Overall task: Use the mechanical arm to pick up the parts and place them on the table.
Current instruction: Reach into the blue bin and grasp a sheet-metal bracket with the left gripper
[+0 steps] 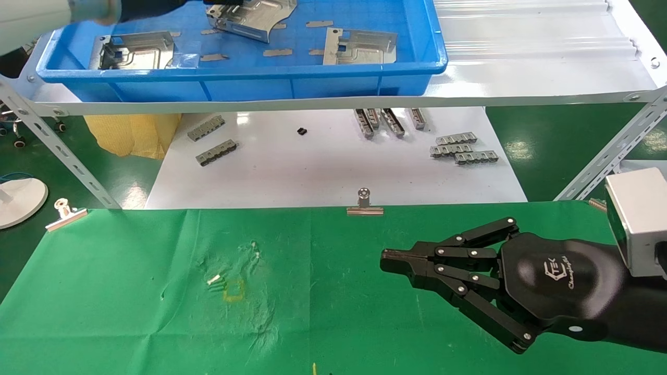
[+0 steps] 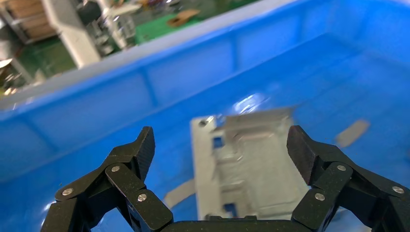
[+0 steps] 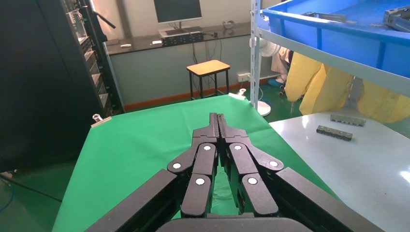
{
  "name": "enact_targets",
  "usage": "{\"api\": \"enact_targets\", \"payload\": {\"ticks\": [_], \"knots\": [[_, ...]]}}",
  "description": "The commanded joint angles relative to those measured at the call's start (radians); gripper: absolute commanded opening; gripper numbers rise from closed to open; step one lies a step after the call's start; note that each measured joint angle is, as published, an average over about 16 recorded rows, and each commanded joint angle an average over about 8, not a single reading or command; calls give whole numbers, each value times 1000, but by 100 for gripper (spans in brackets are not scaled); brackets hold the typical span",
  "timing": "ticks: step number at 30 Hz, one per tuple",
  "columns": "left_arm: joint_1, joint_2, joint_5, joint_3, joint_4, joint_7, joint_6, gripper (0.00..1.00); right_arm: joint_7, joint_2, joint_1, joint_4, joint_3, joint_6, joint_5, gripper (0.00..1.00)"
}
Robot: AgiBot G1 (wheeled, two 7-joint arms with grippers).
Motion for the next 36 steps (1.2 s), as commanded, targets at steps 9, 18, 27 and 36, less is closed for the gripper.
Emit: {"api": "enact_targets", "payload": {"ticks": [9, 18, 27, 36], "knots": [[-18, 49, 42, 28, 83, -42, -75, 0, 0, 0, 0, 0, 0, 0, 0, 100], [0, 53, 25, 16, 71, -71, -91, 0, 0, 0, 0, 0, 0, 0, 0, 100], [19, 57, 5, 3, 60, -86, -112, 0, 0, 0, 0, 0, 0, 0, 0, 100], [30, 59, 2, 3, 49, -88, -131, 0, 0, 0, 0, 0, 0, 0, 0, 100]]}}
